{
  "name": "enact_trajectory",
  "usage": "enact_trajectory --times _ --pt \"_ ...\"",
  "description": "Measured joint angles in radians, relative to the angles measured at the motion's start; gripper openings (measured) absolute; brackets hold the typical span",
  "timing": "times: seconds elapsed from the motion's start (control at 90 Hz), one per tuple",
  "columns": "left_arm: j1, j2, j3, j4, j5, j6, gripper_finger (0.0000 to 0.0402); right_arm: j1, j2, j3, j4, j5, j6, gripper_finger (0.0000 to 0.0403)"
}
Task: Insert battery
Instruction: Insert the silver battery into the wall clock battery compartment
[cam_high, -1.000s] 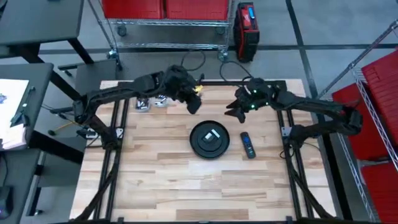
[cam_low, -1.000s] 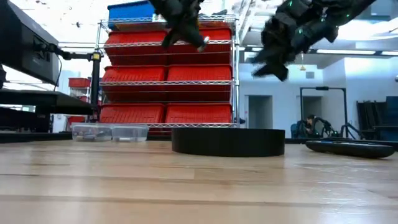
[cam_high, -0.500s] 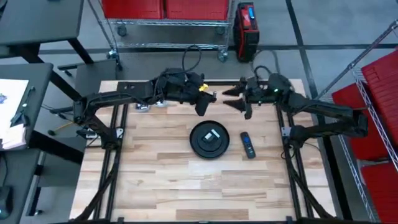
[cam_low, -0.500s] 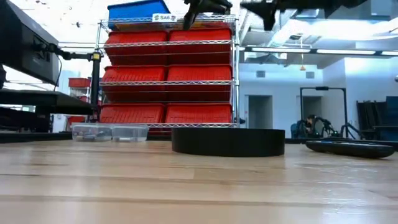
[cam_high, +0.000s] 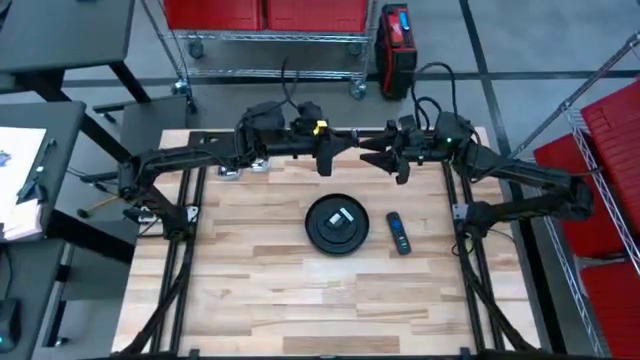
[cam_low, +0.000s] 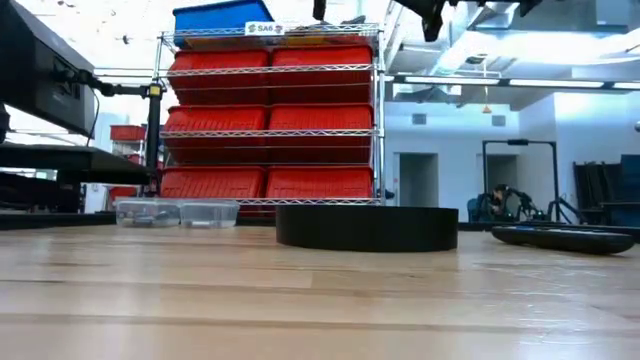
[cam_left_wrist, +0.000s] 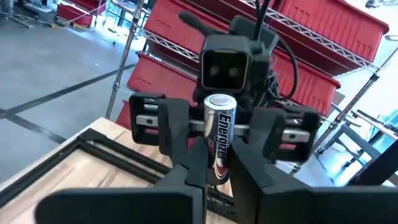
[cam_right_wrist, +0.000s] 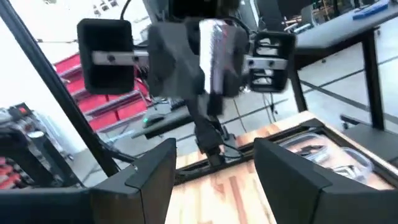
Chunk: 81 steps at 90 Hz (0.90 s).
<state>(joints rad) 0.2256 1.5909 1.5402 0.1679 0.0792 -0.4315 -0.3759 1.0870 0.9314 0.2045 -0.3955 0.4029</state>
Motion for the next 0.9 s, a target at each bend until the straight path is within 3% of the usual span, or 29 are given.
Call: enact_trajectory --times 0.378,0.9 --pt "-0.004 0.016 0.001 -0.07 0.025 -0.009 0.0018 -0.009 0.031 0.0 -0.004 -0.039 0.009 0.0151" --pt "-0.011 0.028 0.001 -0.078 0.029 -0.012 0.0016 -0.026 0.031 0.0 -0.008 -0.061 -0.008 0.0143"
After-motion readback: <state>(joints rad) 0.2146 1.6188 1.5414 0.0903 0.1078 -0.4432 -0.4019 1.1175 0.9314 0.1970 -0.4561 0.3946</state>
